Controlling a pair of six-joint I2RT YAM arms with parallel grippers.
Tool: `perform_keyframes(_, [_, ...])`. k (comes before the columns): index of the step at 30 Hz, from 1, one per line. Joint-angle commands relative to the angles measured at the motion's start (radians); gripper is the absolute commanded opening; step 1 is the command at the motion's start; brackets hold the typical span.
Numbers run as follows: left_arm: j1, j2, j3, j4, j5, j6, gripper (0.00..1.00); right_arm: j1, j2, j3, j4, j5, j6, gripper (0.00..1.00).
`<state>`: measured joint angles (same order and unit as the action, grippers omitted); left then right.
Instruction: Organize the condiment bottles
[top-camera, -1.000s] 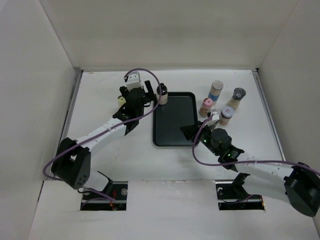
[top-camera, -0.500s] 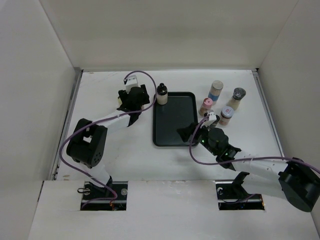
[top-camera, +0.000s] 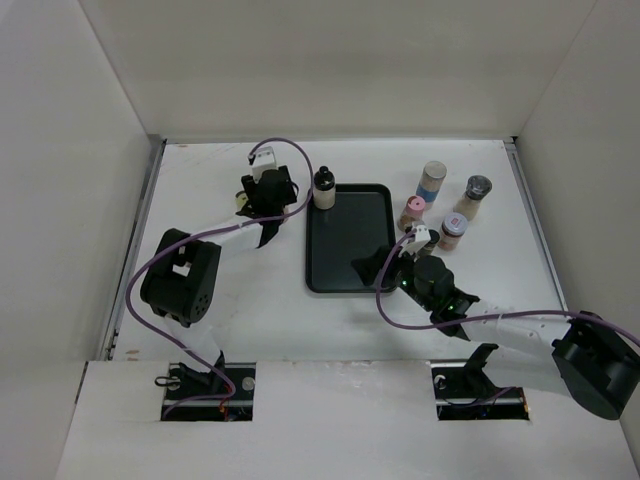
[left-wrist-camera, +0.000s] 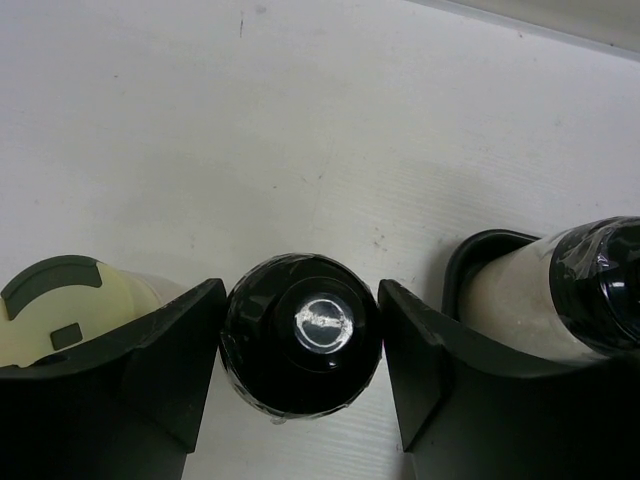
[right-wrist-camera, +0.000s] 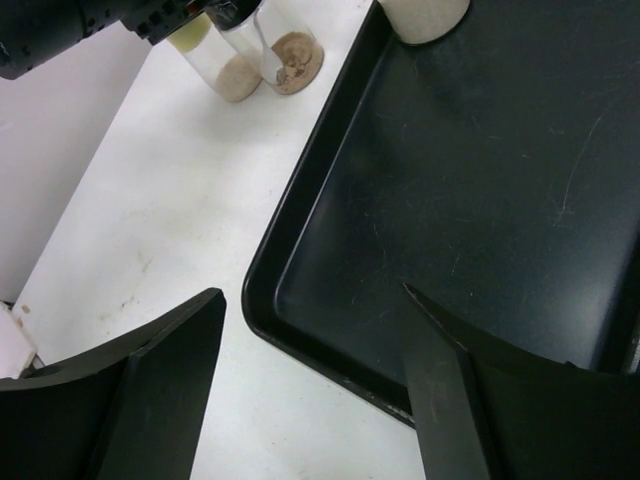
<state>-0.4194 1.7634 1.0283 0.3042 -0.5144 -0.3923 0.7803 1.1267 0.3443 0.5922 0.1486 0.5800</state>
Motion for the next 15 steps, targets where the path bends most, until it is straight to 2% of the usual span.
perform_keyframes(1, [0.006, -0.016, 0.018, 0.038, 0.008, -0.002, 0.62, 0.006, -0.015, 0.024, 0.063, -0.012, -0.005, 0.77])
perform_keyframes(6, [0.009, 0.016, 0.030, 0.026, 0.008, -0.002, 0.66, 0.006, -0.027, 0.019, 0.063, -0.012, -0.005, 0.79])
perform_keyframes(11, [0.011, 0.028, 0.038, 0.024, 0.010, 0.000, 0.65, 0.006, -0.033, 0.018, 0.063, -0.012, 0.000, 0.79])
perform_keyframes(12, [0.012, 0.031, 0.039, 0.024, 0.010, 0.001, 0.64, 0.006, -0.034, 0.018, 0.063, -0.012, -0.002, 0.79])
perform_keyframes(15, [0.012, 0.010, 0.042, 0.016, 0.005, 0.003, 0.49, 0.006, -0.039, 0.016, 0.063, -0.012, -0.002, 0.79])
